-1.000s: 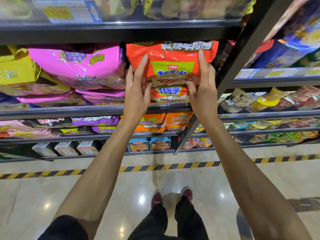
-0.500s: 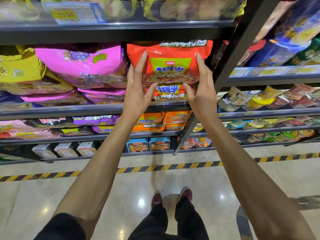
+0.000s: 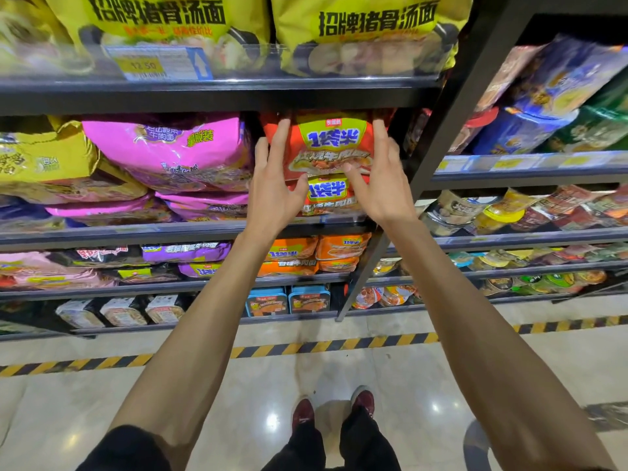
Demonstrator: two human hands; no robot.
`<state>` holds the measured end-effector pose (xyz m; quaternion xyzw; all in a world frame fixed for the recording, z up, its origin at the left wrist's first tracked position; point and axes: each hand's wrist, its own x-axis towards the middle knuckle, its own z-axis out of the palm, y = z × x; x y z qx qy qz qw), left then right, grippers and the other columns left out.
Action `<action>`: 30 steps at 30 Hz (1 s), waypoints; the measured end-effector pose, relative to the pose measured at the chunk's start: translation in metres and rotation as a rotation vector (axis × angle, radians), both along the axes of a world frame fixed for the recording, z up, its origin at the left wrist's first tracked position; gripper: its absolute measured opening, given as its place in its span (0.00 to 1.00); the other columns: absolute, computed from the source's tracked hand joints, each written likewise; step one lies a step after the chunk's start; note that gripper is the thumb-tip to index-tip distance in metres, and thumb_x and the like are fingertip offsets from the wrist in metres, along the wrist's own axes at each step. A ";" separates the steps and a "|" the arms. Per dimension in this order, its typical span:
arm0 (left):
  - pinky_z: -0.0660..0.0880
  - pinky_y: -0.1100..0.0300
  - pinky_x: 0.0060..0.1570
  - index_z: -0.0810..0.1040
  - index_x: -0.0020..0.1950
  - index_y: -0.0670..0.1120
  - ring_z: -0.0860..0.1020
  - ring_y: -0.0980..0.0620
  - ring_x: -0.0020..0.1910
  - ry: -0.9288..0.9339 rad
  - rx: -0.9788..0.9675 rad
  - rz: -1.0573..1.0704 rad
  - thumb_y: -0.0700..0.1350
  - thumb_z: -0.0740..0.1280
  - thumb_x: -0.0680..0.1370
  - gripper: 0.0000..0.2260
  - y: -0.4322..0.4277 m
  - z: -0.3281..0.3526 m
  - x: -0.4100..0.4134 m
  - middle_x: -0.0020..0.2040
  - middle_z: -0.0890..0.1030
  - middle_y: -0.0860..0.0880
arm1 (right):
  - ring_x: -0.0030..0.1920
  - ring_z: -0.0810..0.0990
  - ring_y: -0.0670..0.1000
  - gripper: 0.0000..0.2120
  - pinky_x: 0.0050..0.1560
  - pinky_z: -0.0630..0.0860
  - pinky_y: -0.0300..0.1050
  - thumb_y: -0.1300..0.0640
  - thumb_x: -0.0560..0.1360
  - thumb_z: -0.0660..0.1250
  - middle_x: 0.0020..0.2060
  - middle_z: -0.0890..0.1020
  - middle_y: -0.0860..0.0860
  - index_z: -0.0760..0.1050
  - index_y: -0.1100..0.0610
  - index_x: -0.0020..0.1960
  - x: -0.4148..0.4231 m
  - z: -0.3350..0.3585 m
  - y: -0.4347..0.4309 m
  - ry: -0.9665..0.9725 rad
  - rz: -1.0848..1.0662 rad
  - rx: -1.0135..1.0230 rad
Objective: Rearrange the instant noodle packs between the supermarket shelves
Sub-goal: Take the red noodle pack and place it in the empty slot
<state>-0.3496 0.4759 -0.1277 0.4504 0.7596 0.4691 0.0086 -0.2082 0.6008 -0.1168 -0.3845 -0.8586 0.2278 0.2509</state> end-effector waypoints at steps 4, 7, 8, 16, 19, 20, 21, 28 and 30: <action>0.71 0.42 0.70 0.52 0.82 0.59 0.62 0.46 0.78 -0.092 0.031 -0.083 0.42 0.67 0.79 0.37 -0.005 -0.007 -0.005 0.78 0.59 0.45 | 0.75 0.65 0.59 0.40 0.64 0.74 0.63 0.46 0.80 0.65 0.78 0.58 0.57 0.40 0.39 0.79 0.004 0.000 -0.001 0.021 0.021 0.004; 0.68 0.36 0.70 0.50 0.81 0.63 0.57 0.43 0.81 -0.106 0.045 -0.095 0.48 0.69 0.79 0.38 -0.011 -0.008 -0.009 0.80 0.57 0.52 | 0.75 0.65 0.59 0.42 0.63 0.74 0.65 0.46 0.79 0.66 0.78 0.59 0.56 0.37 0.35 0.78 0.008 0.002 -0.006 0.051 0.045 -0.001; 0.69 0.36 0.70 0.50 0.81 0.63 0.58 0.43 0.80 -0.107 0.048 -0.099 0.50 0.70 0.79 0.38 -0.013 -0.008 -0.009 0.80 0.58 0.53 | 0.75 0.65 0.59 0.42 0.63 0.74 0.65 0.46 0.79 0.66 0.78 0.59 0.56 0.37 0.34 0.77 0.010 0.003 -0.008 0.057 0.049 -0.006; 0.73 0.45 0.68 0.50 0.82 0.60 0.55 0.48 0.81 -0.065 0.035 -0.052 0.48 0.69 0.79 0.38 -0.026 -0.007 -0.002 0.81 0.56 0.49 | 0.76 0.63 0.56 0.42 0.65 0.73 0.64 0.49 0.79 0.66 0.79 0.56 0.53 0.39 0.37 0.79 0.028 0.011 -0.021 0.107 0.091 -0.001; 0.71 0.56 0.64 0.49 0.82 0.60 0.55 0.53 0.81 -0.052 0.011 -0.042 0.46 0.69 0.79 0.39 -0.032 -0.009 -0.001 0.82 0.55 0.50 | 0.76 0.64 0.54 0.41 0.63 0.75 0.61 0.49 0.80 0.65 0.79 0.55 0.52 0.39 0.39 0.80 0.035 0.012 -0.024 0.092 0.121 0.006; 0.70 0.58 0.62 0.49 0.82 0.60 0.56 0.53 0.80 -0.048 0.006 -0.045 0.46 0.69 0.79 0.39 -0.034 -0.008 0.000 0.82 0.55 0.50 | 0.76 0.65 0.54 0.41 0.62 0.76 0.61 0.48 0.80 0.65 0.79 0.55 0.52 0.39 0.39 0.80 0.038 0.012 -0.025 0.076 0.125 0.013; 0.70 0.60 0.61 0.49 0.82 0.60 0.56 0.53 0.80 -0.042 -0.003 -0.046 0.46 0.69 0.79 0.39 -0.035 -0.008 0.002 0.82 0.55 0.50 | 0.75 0.66 0.54 0.41 0.62 0.76 0.60 0.48 0.80 0.65 0.79 0.55 0.51 0.39 0.39 0.80 0.041 0.012 -0.025 0.061 0.126 0.015; 0.67 0.53 0.66 0.48 0.82 0.58 0.59 0.49 0.79 -0.045 -0.105 -0.089 0.48 0.67 0.81 0.37 -0.048 0.007 0.006 0.80 0.60 0.49 | 0.76 0.64 0.59 0.41 0.67 0.72 0.61 0.50 0.79 0.66 0.79 0.56 0.53 0.41 0.41 0.80 0.053 0.024 -0.027 -0.139 0.179 0.015; 0.69 0.50 0.66 0.48 0.82 0.59 0.62 0.49 0.78 -0.013 -0.205 -0.113 0.50 0.67 0.81 0.36 -0.052 0.013 0.001 0.80 0.62 0.49 | 0.75 0.63 0.60 0.40 0.67 0.71 0.62 0.49 0.79 0.66 0.79 0.57 0.54 0.43 0.42 0.80 0.055 0.030 -0.029 -0.254 0.180 0.008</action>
